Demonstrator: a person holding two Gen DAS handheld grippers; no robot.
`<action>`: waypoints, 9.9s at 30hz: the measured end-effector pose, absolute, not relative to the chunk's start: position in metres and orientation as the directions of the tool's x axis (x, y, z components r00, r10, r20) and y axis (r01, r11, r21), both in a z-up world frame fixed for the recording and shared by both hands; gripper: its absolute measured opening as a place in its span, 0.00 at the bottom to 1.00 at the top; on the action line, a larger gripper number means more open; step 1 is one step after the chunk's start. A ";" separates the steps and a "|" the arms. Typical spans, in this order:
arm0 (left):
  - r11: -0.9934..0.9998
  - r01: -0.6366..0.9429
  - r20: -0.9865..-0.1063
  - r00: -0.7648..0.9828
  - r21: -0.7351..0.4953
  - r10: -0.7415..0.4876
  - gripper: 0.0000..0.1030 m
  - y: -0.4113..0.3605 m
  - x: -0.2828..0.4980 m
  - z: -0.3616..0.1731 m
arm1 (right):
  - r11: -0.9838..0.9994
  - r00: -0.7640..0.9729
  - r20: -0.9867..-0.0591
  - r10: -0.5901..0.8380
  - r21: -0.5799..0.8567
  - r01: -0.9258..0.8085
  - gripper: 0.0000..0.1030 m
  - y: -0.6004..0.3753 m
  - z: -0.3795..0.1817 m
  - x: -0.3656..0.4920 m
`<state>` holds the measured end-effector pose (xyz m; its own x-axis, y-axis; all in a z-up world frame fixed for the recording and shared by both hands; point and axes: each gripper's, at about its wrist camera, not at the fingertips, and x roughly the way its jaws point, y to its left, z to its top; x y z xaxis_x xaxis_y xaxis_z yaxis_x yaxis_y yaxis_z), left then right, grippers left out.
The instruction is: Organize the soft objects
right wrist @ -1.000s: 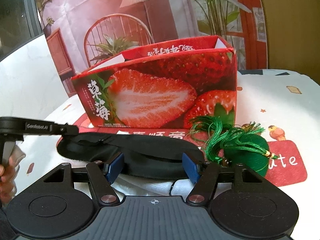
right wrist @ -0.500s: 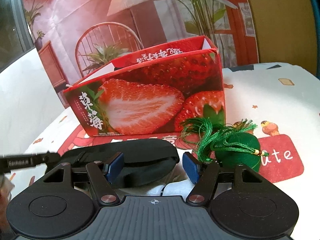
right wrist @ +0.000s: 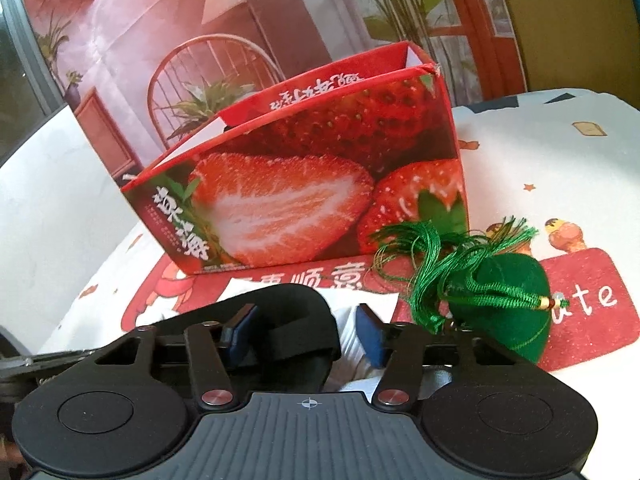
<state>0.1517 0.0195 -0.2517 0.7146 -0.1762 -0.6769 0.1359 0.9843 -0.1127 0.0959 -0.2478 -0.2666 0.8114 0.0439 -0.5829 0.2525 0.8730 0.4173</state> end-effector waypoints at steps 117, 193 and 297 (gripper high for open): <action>0.968 0.245 -0.564 0.808 0.056 -0.172 1.00 -0.028 0.201 -0.150 | 0.972 0.845 -0.520 -0.127 0.105 0.211 0.99 -0.262 -0.176 0.147; 0.996 -0.050 -0.665 0.747 -0.071 -0.010 0.11 0.039 0.157 -0.246 | 0.974 0.771 -0.636 0.016 0.184 0.133 0.13 -0.200 -0.264 0.077; 0.986 0.112 -0.378 0.914 -0.120 -0.149 0.08 0.000 0.183 -0.109 | 0.977 0.926 -0.364 -0.095 0.143 0.156 0.24 -0.267 -0.131 0.113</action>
<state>0.1826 -0.0004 -0.1086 0.9138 -0.1495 -0.3776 0.1117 0.9865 -0.1201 0.1125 -0.2668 -0.1308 0.9263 -0.0952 -0.3645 0.1565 0.9773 0.1425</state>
